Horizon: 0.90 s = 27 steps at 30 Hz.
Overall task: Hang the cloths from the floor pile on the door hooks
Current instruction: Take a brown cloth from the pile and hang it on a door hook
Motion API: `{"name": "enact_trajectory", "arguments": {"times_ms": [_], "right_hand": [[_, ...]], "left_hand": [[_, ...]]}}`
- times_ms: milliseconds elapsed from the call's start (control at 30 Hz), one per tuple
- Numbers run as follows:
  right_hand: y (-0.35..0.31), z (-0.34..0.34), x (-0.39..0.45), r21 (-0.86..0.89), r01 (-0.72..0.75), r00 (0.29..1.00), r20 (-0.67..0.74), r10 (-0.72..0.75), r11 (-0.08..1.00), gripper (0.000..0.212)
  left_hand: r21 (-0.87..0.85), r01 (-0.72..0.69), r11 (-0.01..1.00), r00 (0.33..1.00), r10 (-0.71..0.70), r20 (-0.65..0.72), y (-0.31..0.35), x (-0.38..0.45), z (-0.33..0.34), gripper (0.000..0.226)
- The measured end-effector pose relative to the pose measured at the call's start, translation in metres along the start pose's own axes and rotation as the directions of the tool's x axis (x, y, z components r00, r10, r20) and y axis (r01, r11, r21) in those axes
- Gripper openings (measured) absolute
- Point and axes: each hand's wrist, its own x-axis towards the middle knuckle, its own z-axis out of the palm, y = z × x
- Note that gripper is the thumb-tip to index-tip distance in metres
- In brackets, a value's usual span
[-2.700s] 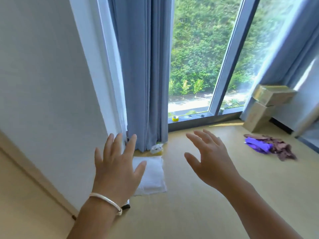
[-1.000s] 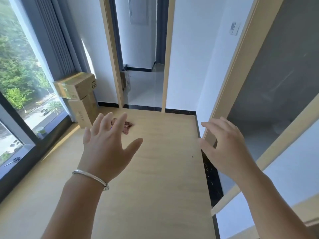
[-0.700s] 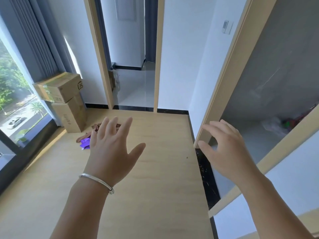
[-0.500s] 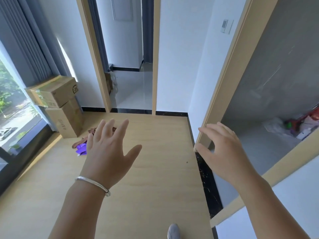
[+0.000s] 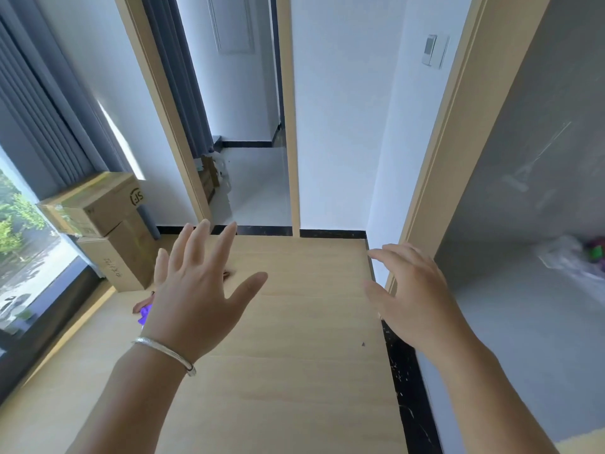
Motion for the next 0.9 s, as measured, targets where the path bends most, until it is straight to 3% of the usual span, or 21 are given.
{"name": "enact_trajectory", "arguments": {"times_ms": [400,900], "right_hand": [[0.051,0.030,0.116,0.017,-0.065,0.998,0.018,0.065,0.998,0.043],[0.046,0.084,0.346,-0.055,-0.022,1.000,0.016,0.023,0.998,0.041]], "left_hand": [[-0.001,-0.003,1.000,0.997,0.003,0.077,0.008,0.122,0.057,0.082],[-0.088,-0.017,0.996,0.994,0.026,0.104,-0.047,0.354,0.130,0.083]]}}
